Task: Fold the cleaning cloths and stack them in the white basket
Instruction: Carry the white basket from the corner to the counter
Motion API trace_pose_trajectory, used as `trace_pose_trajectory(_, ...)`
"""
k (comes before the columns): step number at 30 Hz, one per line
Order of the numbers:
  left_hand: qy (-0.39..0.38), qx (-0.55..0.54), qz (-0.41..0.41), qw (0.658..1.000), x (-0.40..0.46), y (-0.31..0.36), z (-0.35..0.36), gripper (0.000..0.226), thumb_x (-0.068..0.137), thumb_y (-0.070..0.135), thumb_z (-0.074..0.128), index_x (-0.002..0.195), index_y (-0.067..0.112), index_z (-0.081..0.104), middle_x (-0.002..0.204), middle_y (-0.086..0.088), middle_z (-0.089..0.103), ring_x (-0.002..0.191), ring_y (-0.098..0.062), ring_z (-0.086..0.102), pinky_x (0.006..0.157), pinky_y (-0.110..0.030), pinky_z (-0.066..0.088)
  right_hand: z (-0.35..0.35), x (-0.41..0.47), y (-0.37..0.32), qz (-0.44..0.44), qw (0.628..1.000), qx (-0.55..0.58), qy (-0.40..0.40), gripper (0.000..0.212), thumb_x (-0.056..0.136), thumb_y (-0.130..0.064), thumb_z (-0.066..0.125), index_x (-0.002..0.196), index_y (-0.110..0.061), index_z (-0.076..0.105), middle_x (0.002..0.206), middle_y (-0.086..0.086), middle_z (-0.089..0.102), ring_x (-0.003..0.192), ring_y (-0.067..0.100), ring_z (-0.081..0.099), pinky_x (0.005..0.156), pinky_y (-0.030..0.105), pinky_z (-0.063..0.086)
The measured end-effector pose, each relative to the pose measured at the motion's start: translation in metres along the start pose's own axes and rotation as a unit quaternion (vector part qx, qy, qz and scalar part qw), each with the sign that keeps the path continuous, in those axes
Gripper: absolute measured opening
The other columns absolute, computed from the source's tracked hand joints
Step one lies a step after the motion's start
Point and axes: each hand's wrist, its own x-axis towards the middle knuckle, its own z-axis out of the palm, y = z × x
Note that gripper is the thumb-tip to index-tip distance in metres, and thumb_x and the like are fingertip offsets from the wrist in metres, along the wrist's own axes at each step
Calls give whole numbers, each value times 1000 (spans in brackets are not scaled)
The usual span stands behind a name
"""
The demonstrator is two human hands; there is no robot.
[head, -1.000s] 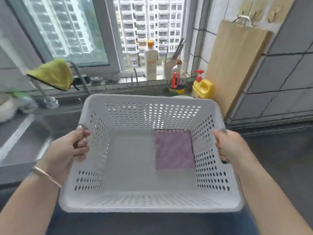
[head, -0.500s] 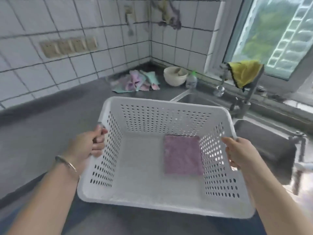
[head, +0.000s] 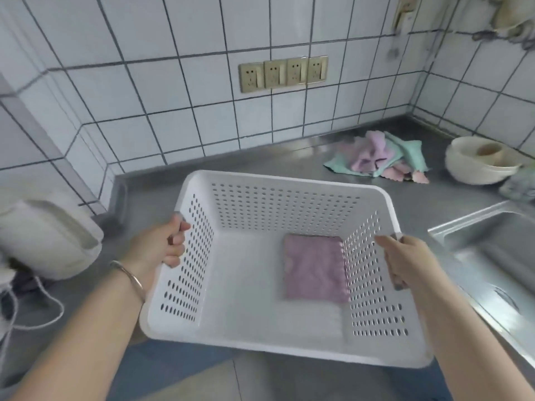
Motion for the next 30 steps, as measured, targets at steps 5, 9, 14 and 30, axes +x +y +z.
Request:
trace_pose_trajectory(5, 58, -17, -1, 998, 49, 11, -24, 26, 98, 28, 42, 77, 13, 48, 51, 6, 32, 33, -2, 25, 30, -11, 20, 57, 72, -47, -23, 998, -41, -50, 26, 89, -27, 54, 70, -14, 41, 46, 2, 37, 36, 15, 33, 44, 21, 30)
trace_pose_trajectory(9, 102, -25, -8, 994, 100, 21, -38, 29, 97, 30, 43, 73, 15, 48, 54, 4, 35, 34, -4, 26, 31, -12, 22, 100, 141, -88, -53, 989, -105, -92, 28, 87, -29, 53, 68, -12, 42, 46, 7, 41, 38, 17, 37, 47, 22, 30)
trace_pose_trajectory(14, 187, -50, -38, 980, 164, 33, -63, 32, 97, 30, 43, 68, 16, 44, 62, 1, 37, 34, -5, 27, 31, -13, 22, 161, 219, -148, -84, 969, -158, -170, 27, 88, -27, 53, 68, -11, 45, 42, 6, 43, 37, 18, 38, 50, 24, 33)
trace_pose_trajectory(30, 300, -5, -59, 952, 322, 83, -146, 22, 96, 25, 49, 80, 11, 54, 65, -1, 49, 43, -10, 33, 31, -13, 28, 315, 344, -254, -132, 938, -211, -241, 24, 87, -14, 47, 63, -10, 44, 53, 9, 52, 24, 10, 43, 35, 17, 34)
